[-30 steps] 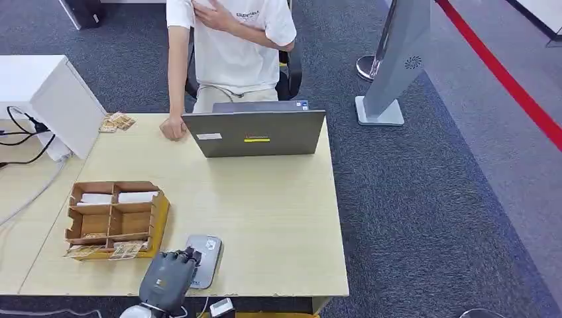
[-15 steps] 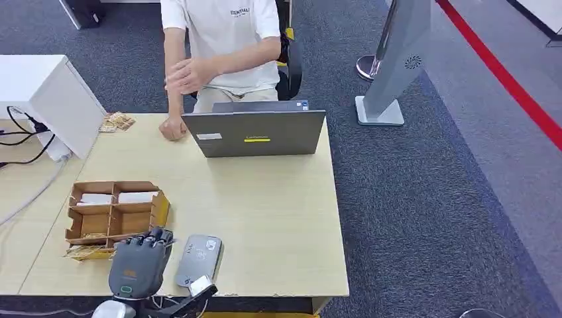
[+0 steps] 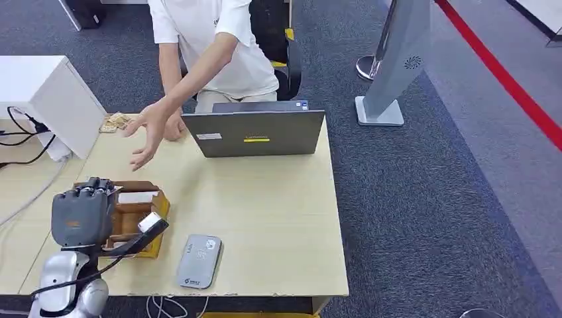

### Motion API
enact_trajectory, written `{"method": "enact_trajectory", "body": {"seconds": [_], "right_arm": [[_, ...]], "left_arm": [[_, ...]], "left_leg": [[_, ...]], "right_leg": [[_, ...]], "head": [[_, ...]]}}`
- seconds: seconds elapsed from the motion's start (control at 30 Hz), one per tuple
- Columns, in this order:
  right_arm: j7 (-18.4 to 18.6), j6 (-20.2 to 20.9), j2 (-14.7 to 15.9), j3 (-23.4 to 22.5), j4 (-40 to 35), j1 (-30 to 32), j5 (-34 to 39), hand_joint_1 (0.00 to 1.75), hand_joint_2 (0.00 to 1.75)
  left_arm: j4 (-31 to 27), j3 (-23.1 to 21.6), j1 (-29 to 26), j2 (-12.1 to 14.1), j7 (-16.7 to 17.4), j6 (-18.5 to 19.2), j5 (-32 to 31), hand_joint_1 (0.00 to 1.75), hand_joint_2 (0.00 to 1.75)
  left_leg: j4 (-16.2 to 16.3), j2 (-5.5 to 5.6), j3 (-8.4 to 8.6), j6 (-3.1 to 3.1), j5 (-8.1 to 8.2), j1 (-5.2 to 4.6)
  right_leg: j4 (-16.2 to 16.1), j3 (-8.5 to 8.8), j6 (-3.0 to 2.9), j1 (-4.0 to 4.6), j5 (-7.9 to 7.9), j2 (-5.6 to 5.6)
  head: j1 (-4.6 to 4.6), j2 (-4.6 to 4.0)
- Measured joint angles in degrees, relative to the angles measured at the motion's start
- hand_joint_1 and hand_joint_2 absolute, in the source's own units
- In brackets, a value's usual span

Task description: Pass the card to the sensor for recognition and then transmit it.

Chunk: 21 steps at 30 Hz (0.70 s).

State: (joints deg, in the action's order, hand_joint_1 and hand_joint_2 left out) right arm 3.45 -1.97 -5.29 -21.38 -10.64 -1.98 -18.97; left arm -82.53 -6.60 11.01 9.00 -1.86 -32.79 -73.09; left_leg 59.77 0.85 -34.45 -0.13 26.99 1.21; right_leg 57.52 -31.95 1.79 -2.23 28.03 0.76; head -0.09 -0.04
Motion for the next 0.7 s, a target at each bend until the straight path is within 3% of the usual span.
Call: {"method": "enact_trajectory", "body": {"seconds": [0.13, 0.3, 0.47, 0.7], "right_arm": [[0.18, 0.15, -0.04, 0.07, 0.02, -0.05, -1.14, 0.00, 1.75], [1.07, 0.59, -0.79, 0.63, 0.02, -0.19, -3.24, 0.00, 1.75], [1.79, 1.84, -1.14, 1.88, 0.02, -0.40, -4.52, 0.00, 1.75], [1.97, 2.23, -1.25, 2.43, 0.02, -0.39, -4.89, 0.00, 1.75]], "left_arm": [[5.40, 0.81, 4.95, 0.83, 0.04, -1.42, -1.57, 1.75, 1.75], [15.15, 1.97, 12.63, 1.64, 0.57, -4.31, -2.60, 1.75, 1.75], [25.31, 2.10, 19.91, 1.95, 0.74, -4.89, -3.98, 1.75, 1.75], [32.08, 2.10, 23.86, 1.64, 0.72, -5.00, -4.65, 1.75, 1.75]], "left_leg": [[0.01, 0.01, -0.02, 0.00, -0.01, 0.00], [0.00, 0.05, -0.01, 0.01, -0.03, 0.01], [0.00, 0.18, -0.08, -0.03, -0.12, 0.03], [0.02, -0.24, -0.13, -0.04, -0.10, 0.02]], "right_leg": [[0.00, -0.03, 0.00, 0.00, 0.00, -0.01], [0.01, -0.03, -0.07, 0.01, -0.04, -0.08], [0.01, -0.02, -0.07, 0.03, -0.04, -0.23], [0.01, -0.22, -0.08, 0.01, -0.17, 0.30]], "head": [[0.00, 0.00], [0.09, 0.00], [0.17, 0.00], [0.17, 0.00]]}}
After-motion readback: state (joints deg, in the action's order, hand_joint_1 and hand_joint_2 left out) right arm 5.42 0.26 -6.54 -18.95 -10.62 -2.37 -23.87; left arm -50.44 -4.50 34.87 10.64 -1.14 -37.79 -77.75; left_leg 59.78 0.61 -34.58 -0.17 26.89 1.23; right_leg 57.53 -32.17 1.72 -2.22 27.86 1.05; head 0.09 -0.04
